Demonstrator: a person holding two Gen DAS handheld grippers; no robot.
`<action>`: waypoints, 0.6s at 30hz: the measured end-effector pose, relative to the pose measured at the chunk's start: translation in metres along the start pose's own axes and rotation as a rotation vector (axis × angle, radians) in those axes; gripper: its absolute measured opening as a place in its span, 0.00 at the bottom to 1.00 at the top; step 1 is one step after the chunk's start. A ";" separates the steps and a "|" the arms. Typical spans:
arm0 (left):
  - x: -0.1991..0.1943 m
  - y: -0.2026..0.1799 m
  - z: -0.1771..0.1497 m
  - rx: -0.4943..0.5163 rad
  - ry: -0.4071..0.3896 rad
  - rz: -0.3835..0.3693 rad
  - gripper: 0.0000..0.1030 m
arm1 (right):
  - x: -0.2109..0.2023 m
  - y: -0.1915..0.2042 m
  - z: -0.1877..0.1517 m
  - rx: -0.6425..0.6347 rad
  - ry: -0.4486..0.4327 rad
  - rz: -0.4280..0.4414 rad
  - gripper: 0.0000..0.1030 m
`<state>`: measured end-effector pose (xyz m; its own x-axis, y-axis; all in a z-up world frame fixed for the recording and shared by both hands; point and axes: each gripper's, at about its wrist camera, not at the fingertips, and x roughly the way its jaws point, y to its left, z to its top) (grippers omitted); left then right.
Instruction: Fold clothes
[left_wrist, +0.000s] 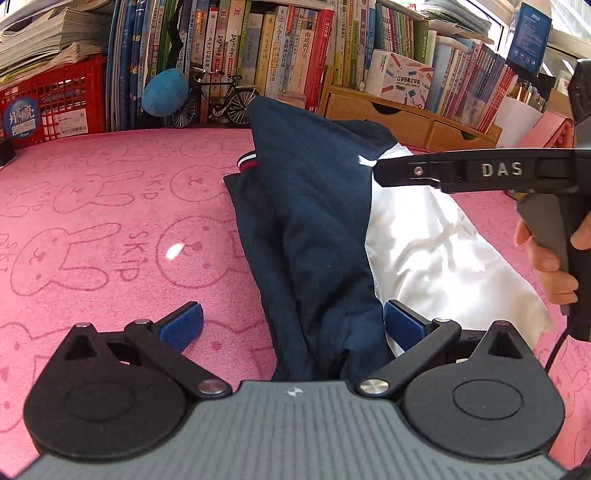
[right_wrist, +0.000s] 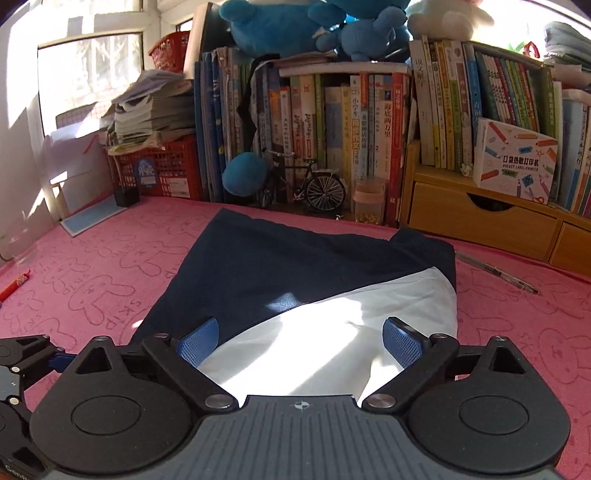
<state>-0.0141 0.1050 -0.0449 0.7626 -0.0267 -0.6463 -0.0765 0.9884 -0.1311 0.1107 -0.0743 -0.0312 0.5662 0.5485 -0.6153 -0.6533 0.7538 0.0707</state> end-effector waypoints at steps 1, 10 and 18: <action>-0.003 -0.001 -0.004 0.013 -0.002 0.005 1.00 | 0.020 0.000 -0.007 0.020 0.036 0.002 1.00; -0.006 -0.006 -0.016 0.080 -0.029 0.016 1.00 | 0.008 0.018 0.022 0.059 -0.099 0.060 0.99; -0.007 -0.002 -0.016 0.061 -0.045 -0.005 1.00 | 0.080 0.035 0.013 -0.095 0.005 -0.062 1.00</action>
<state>-0.0293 0.1006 -0.0525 0.7910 -0.0259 -0.6113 -0.0345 0.9956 -0.0869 0.1394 0.0001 -0.0676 0.6047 0.4997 -0.6202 -0.6618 0.7485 -0.0422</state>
